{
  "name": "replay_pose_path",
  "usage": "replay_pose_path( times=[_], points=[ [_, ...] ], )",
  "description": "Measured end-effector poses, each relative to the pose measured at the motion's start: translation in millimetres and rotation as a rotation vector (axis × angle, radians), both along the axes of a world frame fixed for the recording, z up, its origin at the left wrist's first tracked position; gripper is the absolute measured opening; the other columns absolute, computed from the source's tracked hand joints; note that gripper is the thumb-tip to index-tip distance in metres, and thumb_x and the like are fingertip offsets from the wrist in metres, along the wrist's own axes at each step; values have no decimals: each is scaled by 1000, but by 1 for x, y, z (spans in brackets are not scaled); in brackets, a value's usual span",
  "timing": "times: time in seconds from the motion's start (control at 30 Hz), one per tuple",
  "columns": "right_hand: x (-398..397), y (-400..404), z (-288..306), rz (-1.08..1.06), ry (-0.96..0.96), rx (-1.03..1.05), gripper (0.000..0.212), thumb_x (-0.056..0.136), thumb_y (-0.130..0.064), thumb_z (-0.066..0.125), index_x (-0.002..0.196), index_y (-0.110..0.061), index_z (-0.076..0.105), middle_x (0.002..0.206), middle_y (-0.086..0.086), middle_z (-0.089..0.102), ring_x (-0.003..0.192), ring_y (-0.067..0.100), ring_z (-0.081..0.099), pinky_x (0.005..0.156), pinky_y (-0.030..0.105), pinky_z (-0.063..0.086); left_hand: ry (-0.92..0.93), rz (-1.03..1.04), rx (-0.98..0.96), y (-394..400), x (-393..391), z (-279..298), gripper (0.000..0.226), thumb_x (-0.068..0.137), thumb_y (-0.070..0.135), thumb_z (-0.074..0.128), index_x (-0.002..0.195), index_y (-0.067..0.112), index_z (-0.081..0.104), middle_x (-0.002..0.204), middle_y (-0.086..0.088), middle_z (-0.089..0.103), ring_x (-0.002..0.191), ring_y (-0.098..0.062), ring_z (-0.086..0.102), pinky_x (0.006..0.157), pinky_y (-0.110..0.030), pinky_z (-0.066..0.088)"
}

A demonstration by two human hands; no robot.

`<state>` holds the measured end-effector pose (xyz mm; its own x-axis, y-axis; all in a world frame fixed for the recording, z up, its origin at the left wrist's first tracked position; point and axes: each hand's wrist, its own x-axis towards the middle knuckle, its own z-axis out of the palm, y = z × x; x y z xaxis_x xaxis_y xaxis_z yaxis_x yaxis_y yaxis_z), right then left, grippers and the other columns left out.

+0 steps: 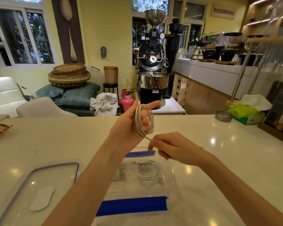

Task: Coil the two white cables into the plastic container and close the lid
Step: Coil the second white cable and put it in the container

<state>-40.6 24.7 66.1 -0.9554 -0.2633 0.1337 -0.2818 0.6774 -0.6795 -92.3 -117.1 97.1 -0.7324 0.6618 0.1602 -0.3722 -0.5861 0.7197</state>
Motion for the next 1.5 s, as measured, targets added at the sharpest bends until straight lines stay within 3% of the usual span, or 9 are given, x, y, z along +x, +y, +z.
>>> replay_pose_path(
  times=[0.23, 0.47, 0.73, 0.9, 1.0, 1.17, 1.27, 1.33, 1.5],
  points=[
    [-11, 20, 2, -101, -50, 133, 23, 89, -33, 52, 75, -20, 65, 60, -6, 55, 56, 6, 49, 61, 25, 43, 502, -118, -393, -23, 7, -8, 53, 91, 40, 30, 98, 1, 66, 34, 10, 33, 29, -4, 25, 34, -14, 23],
    [-13, 18, 15, -155, 126, 24, 13, 86, -22, 58, 82, -17, 70, 58, -4, 61, 49, 1, 53, 54, 12, 44, 772, 1, -812, -13, 18, -28, 47, 95, 38, 30, 87, 10, 68, 45, 10, 34, 39, -4, 28, 42, -14, 27],
    [2, 4, 16, -160, 244, -91, 15, 89, -12, 54, 95, -24, 61, 73, -6, 68, 53, 4, 60, 52, 12, 48, 677, 278, -818, -9, 7, -44, 52, 98, 28, 31, 73, -3, 65, 33, 11, 46, 34, -2, 38, 42, -9, 33],
    [10, 2, 17, -18, 296, 53, 37, 78, -20, 70, 113, -26, 58, 100, -13, 67, 91, 2, 61, 79, 15, 50, 541, 370, -708, -9, 4, -44, 51, 97, 26, 32, 57, 5, 54, 30, 9, 35, 31, -3, 31, 41, -16, 31],
    [7, 3, 14, -33, 404, 78, 33, 81, -17, 67, 112, -26, 61, 100, -14, 67, 91, -2, 59, 81, 12, 48, 444, 293, -607, -11, 2, -40, 54, 98, 29, 30, 53, 6, 49, 29, 9, 28, 31, -10, 26, 40, -19, 27],
    [0, 2, 8, -77, 540, -207, 25, 69, -32, 72, 91, -22, 72, 91, -11, 65, 88, 4, 61, 76, 16, 50, 222, 28, -377, -16, 3, -33, 49, 87, 31, 35, 44, 12, 46, 26, 9, 22, 27, -8, 22, 39, -20, 24],
    [-3, -3, 2, -40, 397, -477, 27, 70, -5, 70, 96, -9, 69, 100, 3, 71, 94, 13, 68, 81, 23, 55, 110, -63, -283, -18, 4, -30, 41, 76, 35, 39, 42, 14, 48, 28, 8, 14, 28, -8, 15, 38, -19, 28],
    [-3, -8, -2, -31, 364, -616, 30, 71, 6, 67, 98, -7, 68, 86, -4, 75, 82, 15, 71, 72, 21, 57, 26, -109, -219, -18, 4, -31, 41, 76, 33, 38, 41, 15, 49, 36, 5, 5, 35, -13, 8, 37, -18, 28],
    [-6, -14, -3, -89, 319, -796, 22, 74, 2, 65, 88, -14, 71, 70, -10, 75, 66, 15, 72, 57, 21, 56, -71, -174, -126, -12, 3, -39, 45, 81, 31, 35, 43, 14, 51, 34, 6, 8, 31, -11, 9, 36, -18, 25]
  ],
)
